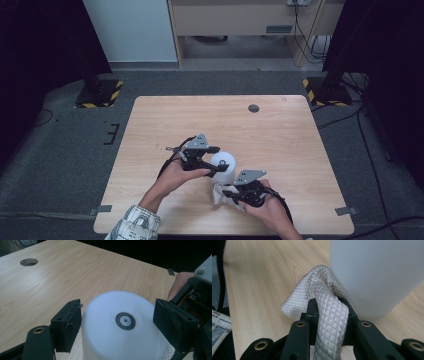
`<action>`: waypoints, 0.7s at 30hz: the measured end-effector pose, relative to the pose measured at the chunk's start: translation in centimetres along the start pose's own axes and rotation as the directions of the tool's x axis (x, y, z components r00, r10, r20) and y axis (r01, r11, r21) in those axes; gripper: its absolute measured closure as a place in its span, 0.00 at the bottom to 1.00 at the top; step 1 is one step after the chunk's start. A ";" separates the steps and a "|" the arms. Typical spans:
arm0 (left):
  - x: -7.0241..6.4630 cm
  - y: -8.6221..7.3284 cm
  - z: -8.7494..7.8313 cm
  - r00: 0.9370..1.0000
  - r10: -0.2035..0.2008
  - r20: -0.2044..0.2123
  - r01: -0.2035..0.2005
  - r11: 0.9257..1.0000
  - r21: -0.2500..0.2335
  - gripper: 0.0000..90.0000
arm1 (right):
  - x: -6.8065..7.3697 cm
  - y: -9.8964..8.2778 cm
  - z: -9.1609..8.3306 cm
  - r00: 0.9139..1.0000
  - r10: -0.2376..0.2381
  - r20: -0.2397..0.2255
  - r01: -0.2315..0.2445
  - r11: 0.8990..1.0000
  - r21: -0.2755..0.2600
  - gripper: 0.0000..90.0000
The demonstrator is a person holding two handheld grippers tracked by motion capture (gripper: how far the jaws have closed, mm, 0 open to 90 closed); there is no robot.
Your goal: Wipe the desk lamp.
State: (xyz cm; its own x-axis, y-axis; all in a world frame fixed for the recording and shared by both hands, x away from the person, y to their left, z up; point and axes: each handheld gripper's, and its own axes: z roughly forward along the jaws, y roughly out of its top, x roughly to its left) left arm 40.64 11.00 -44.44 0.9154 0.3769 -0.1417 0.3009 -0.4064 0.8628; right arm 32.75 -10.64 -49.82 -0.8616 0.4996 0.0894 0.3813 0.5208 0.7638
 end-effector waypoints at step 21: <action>0.2 -0.1 0.1 0.999 -0.035 0.010 0.035 0.999 0.003 0.25 | -0.2 -0.2 0.7 1.000 0.010 -0.013 -0.010 1.000 0.014 0.82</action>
State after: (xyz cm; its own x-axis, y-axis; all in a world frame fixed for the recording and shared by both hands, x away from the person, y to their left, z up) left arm 40.85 11.05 -44.56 0.9067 0.3829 -0.1767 0.3338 -0.3954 0.8557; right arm 33.10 -10.38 -50.46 -0.8620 0.4959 0.1051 0.3941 0.5253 0.7542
